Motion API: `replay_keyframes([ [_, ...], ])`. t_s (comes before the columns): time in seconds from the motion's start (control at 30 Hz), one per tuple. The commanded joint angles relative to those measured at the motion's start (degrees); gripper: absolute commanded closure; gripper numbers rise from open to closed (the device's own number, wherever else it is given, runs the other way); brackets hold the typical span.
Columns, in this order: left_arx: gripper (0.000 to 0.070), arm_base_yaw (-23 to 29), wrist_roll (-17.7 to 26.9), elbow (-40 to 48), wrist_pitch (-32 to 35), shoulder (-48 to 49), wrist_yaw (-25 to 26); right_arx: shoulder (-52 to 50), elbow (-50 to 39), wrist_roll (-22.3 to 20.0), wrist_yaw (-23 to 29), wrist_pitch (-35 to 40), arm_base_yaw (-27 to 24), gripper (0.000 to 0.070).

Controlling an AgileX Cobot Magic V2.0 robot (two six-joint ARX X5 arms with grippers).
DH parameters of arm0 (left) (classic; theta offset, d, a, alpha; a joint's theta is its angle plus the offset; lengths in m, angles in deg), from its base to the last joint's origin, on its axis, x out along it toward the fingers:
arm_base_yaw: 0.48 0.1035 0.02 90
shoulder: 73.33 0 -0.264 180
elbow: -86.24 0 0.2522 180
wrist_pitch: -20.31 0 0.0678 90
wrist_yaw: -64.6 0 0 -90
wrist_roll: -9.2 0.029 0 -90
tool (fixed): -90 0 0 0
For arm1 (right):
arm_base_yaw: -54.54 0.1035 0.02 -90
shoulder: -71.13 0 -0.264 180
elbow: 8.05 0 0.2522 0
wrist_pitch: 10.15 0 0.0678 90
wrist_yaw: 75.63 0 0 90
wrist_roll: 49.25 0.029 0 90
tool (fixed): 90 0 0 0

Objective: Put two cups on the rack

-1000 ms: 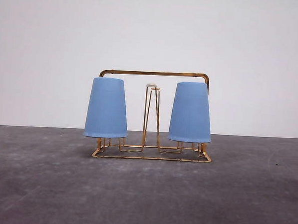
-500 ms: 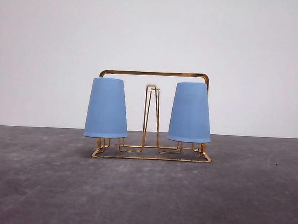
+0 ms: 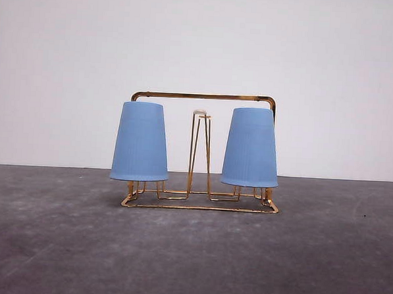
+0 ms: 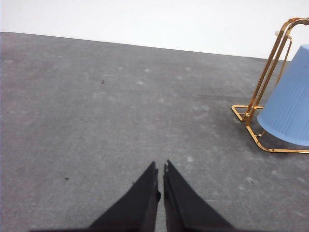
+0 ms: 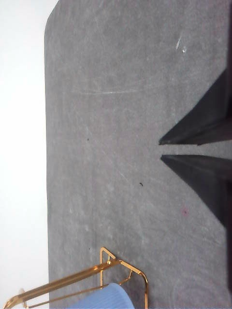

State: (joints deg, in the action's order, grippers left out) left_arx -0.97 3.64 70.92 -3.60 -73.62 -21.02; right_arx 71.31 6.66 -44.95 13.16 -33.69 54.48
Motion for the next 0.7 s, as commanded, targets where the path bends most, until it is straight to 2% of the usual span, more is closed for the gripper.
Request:
replay_keyframes([
  [0.0,0.07,0.0,0.2,0.8,-0.3,0.1,-0.1,0.0,-0.3,-0.3,0.2,0.7,0.0,0.0667],
  [0.67,0.07,0.0,0.2,0.8,-0.3,0.1,-0.1,0.0,-0.3,-0.3,0.2,0.7,0.0,0.0667],
])
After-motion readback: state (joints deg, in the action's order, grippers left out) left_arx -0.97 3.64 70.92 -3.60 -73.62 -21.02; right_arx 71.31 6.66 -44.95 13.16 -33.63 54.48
